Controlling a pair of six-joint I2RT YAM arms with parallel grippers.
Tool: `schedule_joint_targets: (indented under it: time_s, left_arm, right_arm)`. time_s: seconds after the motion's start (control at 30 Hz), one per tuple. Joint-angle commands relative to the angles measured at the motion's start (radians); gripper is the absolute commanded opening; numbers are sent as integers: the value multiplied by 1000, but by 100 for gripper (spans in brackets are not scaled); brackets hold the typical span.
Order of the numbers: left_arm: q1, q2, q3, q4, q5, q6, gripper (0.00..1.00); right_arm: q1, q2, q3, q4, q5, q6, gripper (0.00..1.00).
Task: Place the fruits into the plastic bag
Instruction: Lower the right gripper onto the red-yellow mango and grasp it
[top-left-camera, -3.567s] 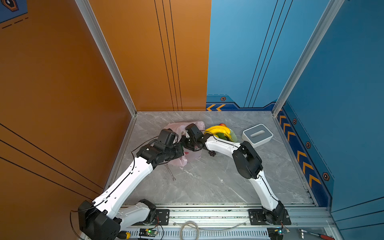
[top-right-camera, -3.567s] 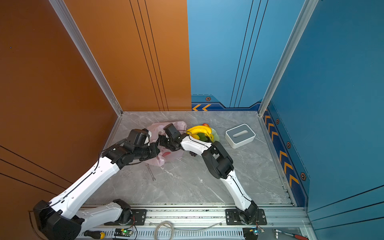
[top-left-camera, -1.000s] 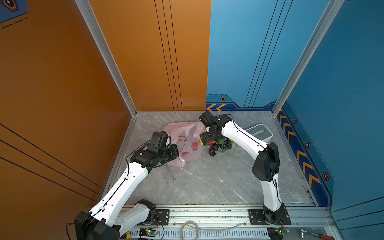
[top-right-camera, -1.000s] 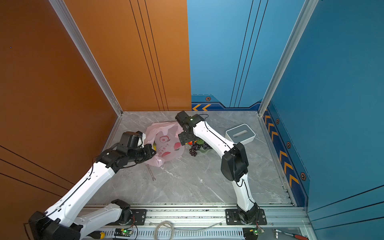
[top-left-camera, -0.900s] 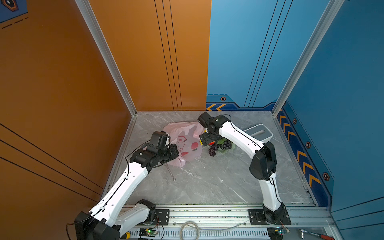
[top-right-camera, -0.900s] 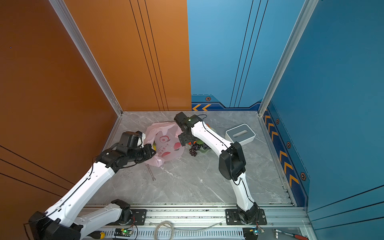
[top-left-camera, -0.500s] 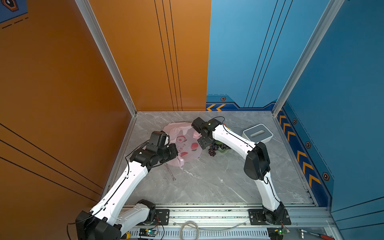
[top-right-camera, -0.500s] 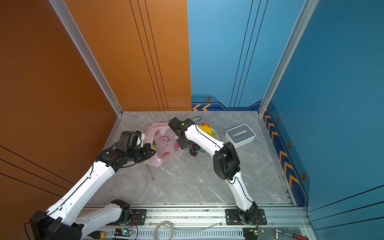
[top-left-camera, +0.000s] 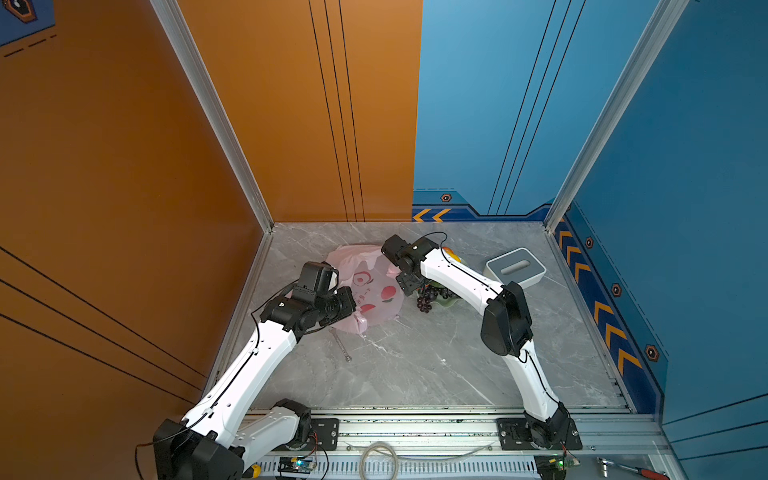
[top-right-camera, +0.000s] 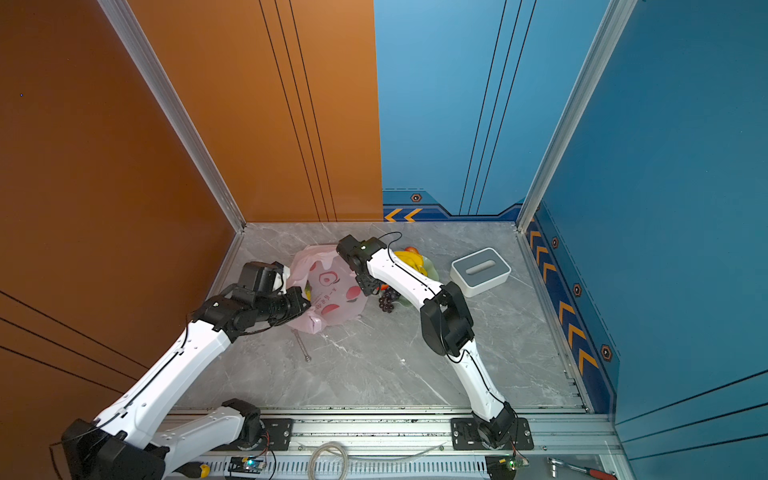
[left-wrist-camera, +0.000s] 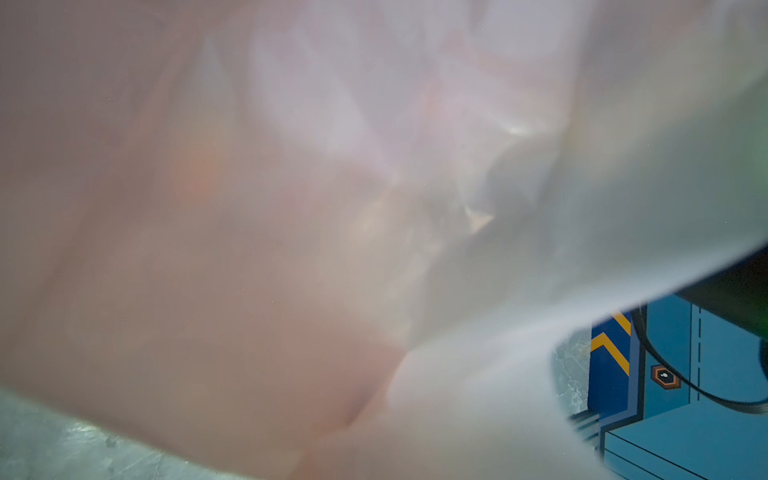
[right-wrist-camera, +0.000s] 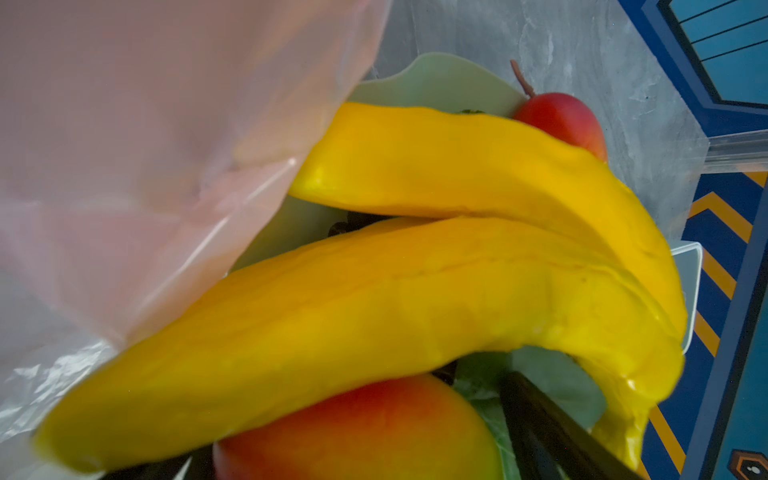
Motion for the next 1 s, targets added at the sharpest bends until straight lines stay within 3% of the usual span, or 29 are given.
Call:
schedule_joint_targets:
  time_s: [0.0,0.27,0.97]
  left_arm:
    - [10,-4,-18,-2,12,17,0]
    - [10,-1,-19,4,8,5,0]
    - [-6,7,-11,18,-7,-17,0]
  right_arm:
    - [-3,9,15,-29,37,13,94]
    - [-3,-6,12,-29,49,7,82]
    - [-32,-197,-53,-28,-7,38,79]
